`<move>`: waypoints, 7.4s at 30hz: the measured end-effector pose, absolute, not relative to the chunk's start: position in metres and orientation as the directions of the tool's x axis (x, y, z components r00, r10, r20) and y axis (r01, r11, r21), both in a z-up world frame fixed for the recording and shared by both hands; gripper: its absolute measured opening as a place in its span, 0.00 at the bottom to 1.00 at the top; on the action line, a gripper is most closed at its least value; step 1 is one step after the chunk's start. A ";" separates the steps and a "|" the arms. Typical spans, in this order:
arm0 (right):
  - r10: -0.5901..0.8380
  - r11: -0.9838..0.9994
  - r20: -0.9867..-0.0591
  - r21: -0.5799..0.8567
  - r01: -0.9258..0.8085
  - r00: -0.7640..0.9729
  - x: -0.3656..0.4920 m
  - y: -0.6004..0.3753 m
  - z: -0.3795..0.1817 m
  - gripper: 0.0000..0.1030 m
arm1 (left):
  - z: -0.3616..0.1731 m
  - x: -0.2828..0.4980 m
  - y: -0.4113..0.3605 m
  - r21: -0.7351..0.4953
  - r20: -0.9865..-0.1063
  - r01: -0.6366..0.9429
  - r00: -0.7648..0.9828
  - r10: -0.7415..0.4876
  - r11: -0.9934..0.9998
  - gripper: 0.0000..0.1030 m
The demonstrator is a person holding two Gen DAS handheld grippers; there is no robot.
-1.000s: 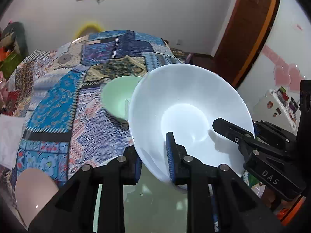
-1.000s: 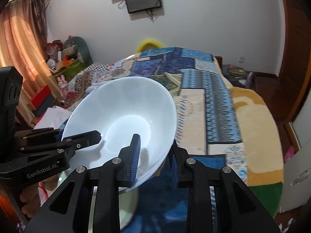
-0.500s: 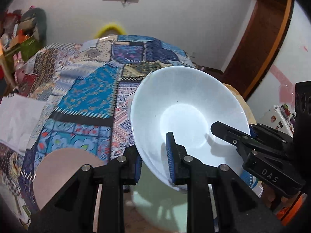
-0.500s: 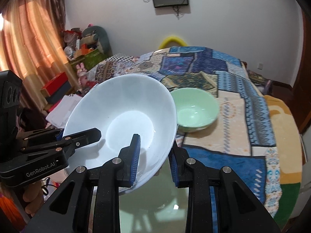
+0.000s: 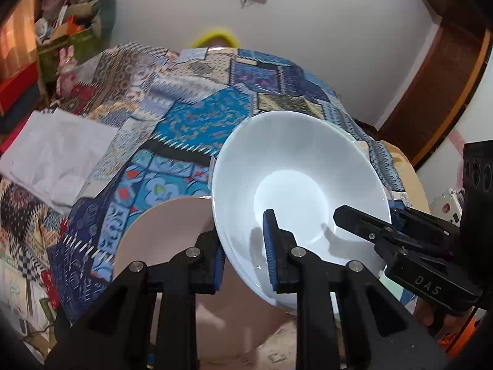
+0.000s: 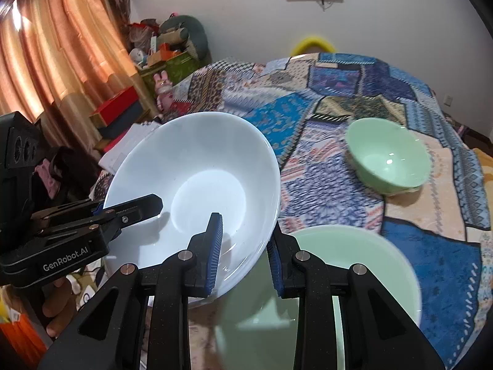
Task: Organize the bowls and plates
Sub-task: 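Lift the white spotted bowl with both tools over the pale pink bowl, then lower the white spotted bowl onto the pink bowl and open both tools, then move both tools to the mint green bowl on the quilt, then grip the mint green bowl rim with both tools on opposite sides, then lift the mint green bowl with both tools over the white spotted bowl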
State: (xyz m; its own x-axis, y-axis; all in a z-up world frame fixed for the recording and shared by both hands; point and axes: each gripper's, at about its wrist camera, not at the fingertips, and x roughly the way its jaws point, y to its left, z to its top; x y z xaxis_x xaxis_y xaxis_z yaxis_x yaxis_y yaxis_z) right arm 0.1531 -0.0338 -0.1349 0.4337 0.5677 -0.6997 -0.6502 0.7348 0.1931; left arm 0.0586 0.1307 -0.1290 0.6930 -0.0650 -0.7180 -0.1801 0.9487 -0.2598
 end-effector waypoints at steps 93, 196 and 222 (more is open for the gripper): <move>0.354 0.912 -0.618 0.062 -0.405 0.702 0.221 -0.171 -0.087 0.53 | -0.089 0.178 0.037 -0.020 -0.707 -0.065 0.707 0.032 0.998 0.91; 0.588 0.760 -0.637 0.224 -0.611 0.498 0.173 -0.093 -0.096 0.21 | -0.087 0.083 0.056 -0.025 -0.685 -0.153 0.722 0.094 0.988 0.24; 0.647 0.658 -0.687 0.282 -0.699 0.331 0.143 -0.011 -0.145 0.21 | -0.140 0.018 0.142 -0.078 -0.740 -0.325 0.652 0.164 0.943 0.24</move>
